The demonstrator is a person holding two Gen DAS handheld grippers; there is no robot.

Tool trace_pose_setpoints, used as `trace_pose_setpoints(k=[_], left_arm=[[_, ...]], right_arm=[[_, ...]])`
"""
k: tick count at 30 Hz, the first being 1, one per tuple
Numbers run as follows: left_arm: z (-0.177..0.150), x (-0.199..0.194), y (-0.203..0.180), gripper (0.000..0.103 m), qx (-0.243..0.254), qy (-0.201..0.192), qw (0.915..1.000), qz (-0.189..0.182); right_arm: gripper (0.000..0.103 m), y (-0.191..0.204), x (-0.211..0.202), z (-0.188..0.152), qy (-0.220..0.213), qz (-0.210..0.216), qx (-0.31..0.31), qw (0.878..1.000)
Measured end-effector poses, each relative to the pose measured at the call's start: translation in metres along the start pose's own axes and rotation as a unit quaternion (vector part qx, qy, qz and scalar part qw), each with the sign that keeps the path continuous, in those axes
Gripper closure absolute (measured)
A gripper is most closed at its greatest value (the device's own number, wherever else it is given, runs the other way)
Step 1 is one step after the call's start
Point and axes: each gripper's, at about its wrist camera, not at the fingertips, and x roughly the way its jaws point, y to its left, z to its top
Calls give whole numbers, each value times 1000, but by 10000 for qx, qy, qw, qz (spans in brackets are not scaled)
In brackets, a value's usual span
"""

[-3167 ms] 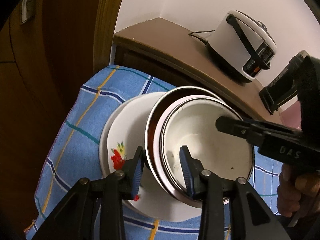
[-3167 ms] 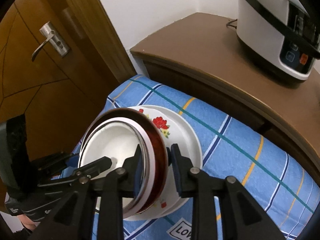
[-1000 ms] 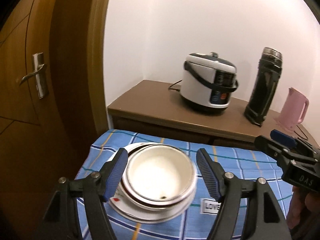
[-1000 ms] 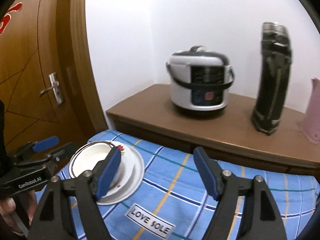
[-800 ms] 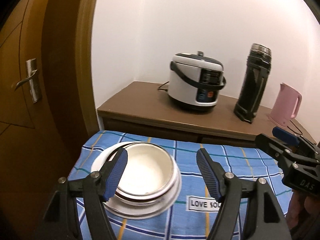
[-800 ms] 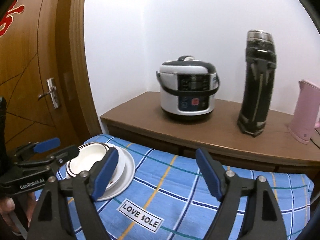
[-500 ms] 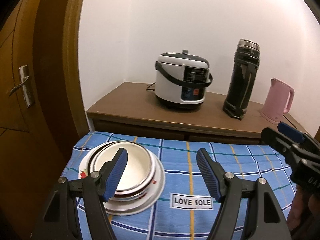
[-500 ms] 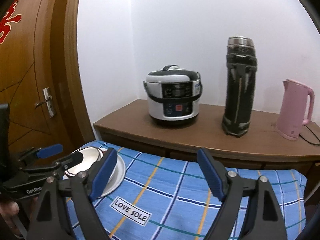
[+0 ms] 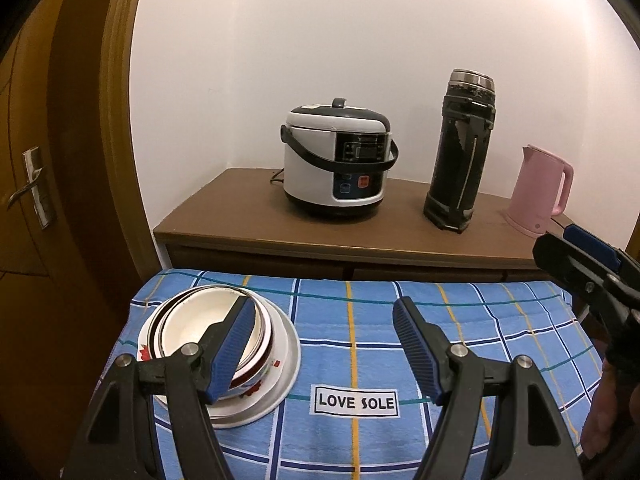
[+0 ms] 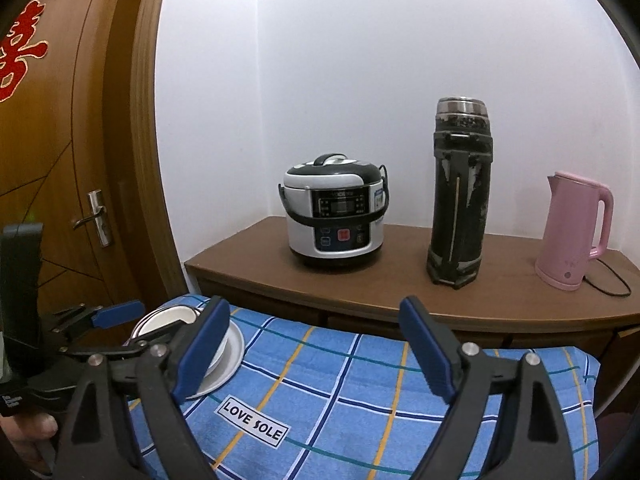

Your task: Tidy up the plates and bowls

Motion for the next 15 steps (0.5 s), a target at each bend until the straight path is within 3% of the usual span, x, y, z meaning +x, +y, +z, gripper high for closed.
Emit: trace_pose_setpoints(k=[15], left_arm=[[1, 1, -16, 30, 194, 28, 9998, -100]], right_arm=[[12, -12, -7, -2, 7, -80, 50, 10000]])
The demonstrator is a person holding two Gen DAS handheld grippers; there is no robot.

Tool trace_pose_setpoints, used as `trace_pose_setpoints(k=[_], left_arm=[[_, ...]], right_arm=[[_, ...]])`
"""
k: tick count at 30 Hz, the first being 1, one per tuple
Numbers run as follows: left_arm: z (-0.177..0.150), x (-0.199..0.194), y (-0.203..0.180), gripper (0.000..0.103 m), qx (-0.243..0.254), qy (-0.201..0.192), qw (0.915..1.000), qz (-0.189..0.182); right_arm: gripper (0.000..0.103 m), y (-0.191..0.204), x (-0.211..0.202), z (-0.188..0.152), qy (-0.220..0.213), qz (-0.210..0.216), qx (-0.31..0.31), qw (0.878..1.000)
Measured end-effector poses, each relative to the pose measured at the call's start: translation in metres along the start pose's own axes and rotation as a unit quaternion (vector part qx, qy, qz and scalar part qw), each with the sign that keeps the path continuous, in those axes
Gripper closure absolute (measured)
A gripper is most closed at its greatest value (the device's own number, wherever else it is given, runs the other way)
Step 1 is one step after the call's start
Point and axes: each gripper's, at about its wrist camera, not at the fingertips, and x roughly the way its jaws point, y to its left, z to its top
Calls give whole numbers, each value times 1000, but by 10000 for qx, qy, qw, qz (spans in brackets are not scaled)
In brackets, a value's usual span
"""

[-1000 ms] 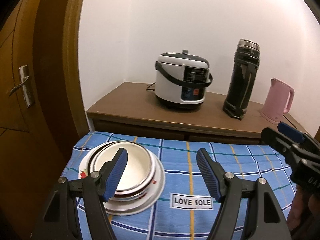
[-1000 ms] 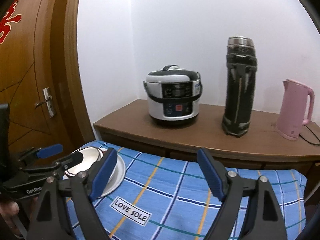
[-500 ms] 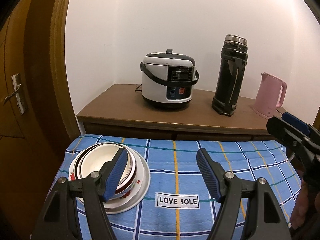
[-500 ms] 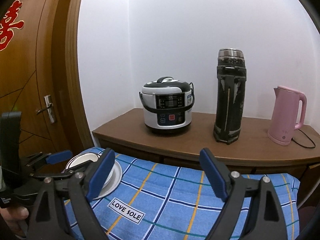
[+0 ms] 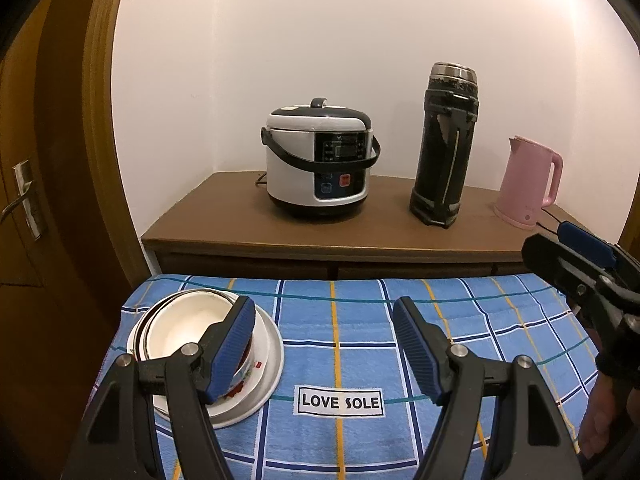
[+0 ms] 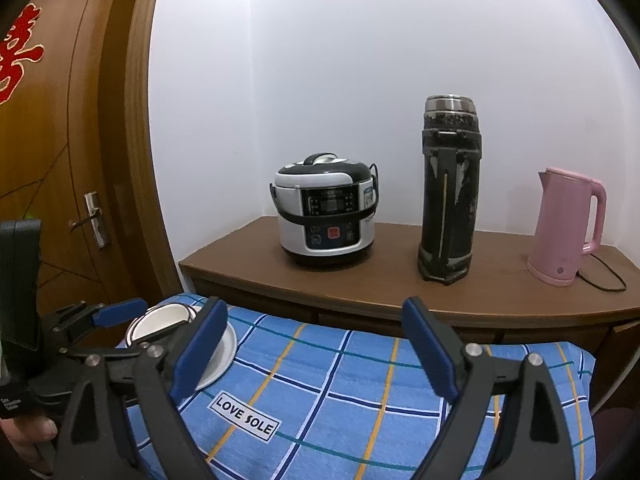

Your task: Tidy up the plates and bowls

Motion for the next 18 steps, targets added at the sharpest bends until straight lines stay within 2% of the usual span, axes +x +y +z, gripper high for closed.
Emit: trace_pose_setpoints(k=[5, 10, 18], left_arm=[[1, 2, -6, 30, 116, 17, 9999, 72], [1, 3, -11, 29, 195, 54, 9998, -5], [1, 1, -11, 30, 133, 63, 9999, -18]], right_arm=[[12, -4, -3, 1, -79, -82, 14, 9999], [12, -4, -5, 1, -107, -129, -20, 9999], [12, -6, -8, 1, -148, -156, -19, 9998]])
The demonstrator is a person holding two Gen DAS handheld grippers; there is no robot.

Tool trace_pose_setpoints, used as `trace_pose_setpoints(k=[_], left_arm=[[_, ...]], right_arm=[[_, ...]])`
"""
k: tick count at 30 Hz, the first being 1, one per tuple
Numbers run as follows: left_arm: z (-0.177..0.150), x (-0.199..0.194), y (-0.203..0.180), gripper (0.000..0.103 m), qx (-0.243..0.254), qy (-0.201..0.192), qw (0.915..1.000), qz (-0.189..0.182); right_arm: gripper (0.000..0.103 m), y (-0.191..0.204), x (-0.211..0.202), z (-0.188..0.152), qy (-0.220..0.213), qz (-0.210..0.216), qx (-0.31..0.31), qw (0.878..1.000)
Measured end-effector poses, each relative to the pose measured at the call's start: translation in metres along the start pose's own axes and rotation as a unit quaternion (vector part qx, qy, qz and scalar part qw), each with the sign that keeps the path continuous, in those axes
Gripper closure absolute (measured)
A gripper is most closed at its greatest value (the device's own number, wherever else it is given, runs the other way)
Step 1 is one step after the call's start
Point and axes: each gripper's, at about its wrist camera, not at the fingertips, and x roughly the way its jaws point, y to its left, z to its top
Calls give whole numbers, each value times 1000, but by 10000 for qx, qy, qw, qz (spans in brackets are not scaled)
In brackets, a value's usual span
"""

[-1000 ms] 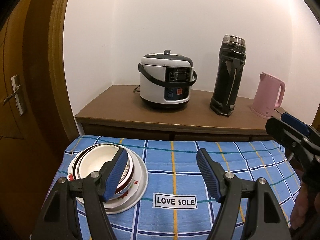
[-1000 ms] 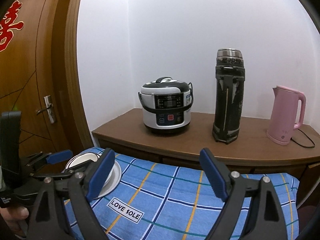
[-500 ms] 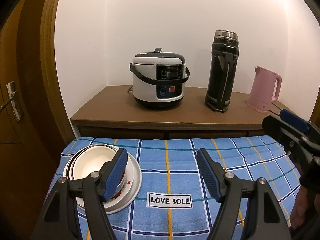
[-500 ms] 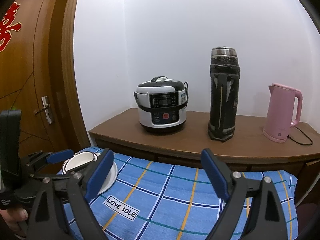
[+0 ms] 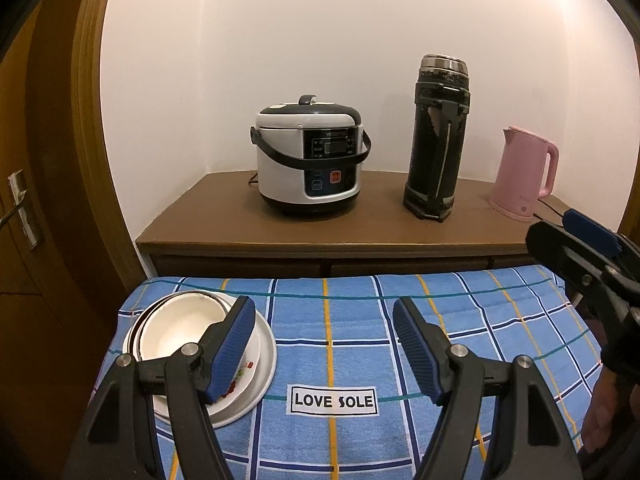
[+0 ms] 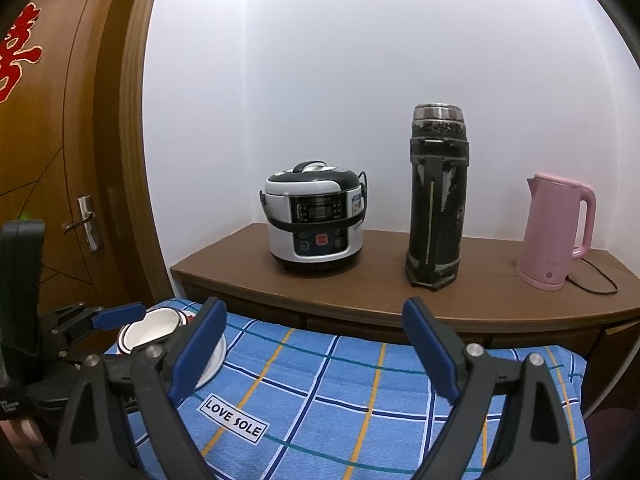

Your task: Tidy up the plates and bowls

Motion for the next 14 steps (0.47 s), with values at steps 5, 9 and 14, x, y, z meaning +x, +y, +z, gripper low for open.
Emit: trace_pose_setpoints(k=[5, 9, 14], left_arm=[[-1, 1, 1, 30, -56, -53, 10000, -51], [-1, -5, 1, 30, -41, -216, 9998, -34], [-1, -13, -2, 30, 52, -321, 9995, -12]], right_arm=[[11, 0, 0, -1, 27, -6, -17, 10000], [11, -1, -4, -2, 24, -26, -33, 10000], [11, 0, -9, -2, -7, -39, -50, 10000]])
